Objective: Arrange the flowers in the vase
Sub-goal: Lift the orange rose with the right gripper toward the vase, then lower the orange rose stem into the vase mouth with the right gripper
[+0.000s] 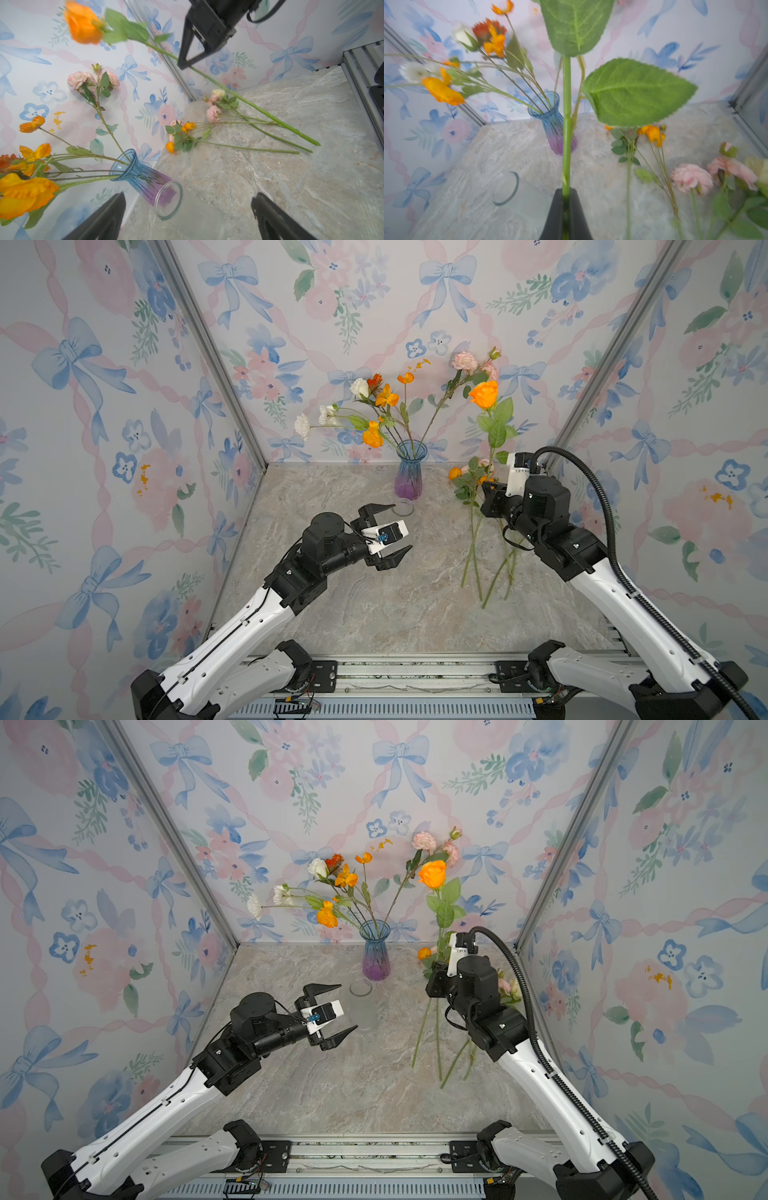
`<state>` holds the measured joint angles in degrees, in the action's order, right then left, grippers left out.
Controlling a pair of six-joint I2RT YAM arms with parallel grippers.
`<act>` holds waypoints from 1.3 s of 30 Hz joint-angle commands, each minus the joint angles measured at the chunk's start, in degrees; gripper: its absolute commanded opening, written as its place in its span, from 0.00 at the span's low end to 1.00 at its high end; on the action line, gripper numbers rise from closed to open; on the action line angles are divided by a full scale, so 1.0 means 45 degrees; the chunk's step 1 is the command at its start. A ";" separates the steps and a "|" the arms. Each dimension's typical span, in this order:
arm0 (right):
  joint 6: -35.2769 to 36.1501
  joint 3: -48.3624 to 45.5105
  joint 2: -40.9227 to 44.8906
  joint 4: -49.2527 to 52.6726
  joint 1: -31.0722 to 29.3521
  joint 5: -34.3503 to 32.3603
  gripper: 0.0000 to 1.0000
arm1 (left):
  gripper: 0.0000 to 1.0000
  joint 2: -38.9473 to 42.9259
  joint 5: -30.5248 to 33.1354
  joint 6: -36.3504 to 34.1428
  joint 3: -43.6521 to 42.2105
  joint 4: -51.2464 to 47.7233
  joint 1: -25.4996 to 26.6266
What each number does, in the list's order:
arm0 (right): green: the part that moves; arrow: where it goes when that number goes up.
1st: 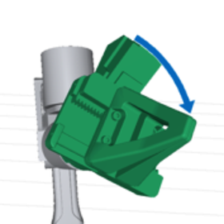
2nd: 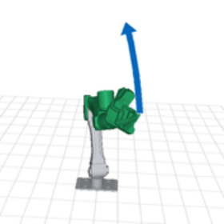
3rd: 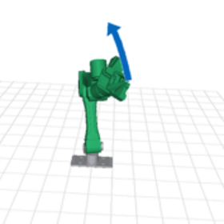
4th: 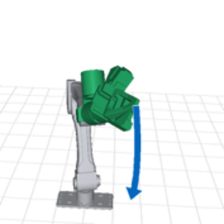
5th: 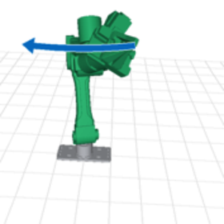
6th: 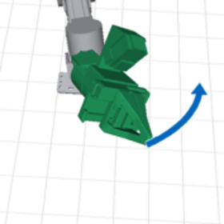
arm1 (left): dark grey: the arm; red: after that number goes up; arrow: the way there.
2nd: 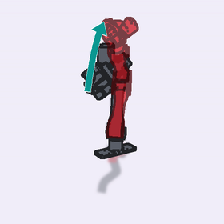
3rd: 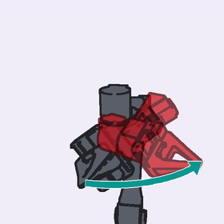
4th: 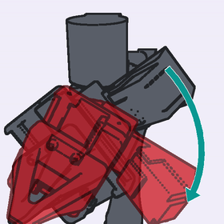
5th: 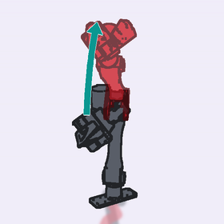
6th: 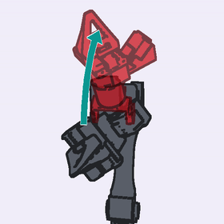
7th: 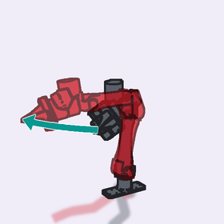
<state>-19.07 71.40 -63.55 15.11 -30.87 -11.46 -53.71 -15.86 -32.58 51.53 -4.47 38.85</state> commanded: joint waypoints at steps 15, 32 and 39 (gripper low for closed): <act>0.4763 0.2376 -0.5244 -1.1517 -0.3287 -0.3760 0.00 | 0.98 0.0149 0.0924 0.0280 -0.0788 0.0881 -0.0955; 0.5253 0.2162 -0.6567 -1.2501 -0.3267 -0.4193 0.00 | 0.98 0.0135 0.0237 0.0443 -0.0708 0.0922 -0.1221; 0.5526 0.0347 -0.7334 -1.4499 -0.3663 -0.4515 0.00 | 0.98 0.0049 0.0233 0.0443 -0.0708 0.0934 -0.1226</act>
<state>4.45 75.42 -94.43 -43.64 -45.95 -29.82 -54.04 -13.85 -31.27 48.60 -1.37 33.71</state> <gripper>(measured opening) 0.059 0.979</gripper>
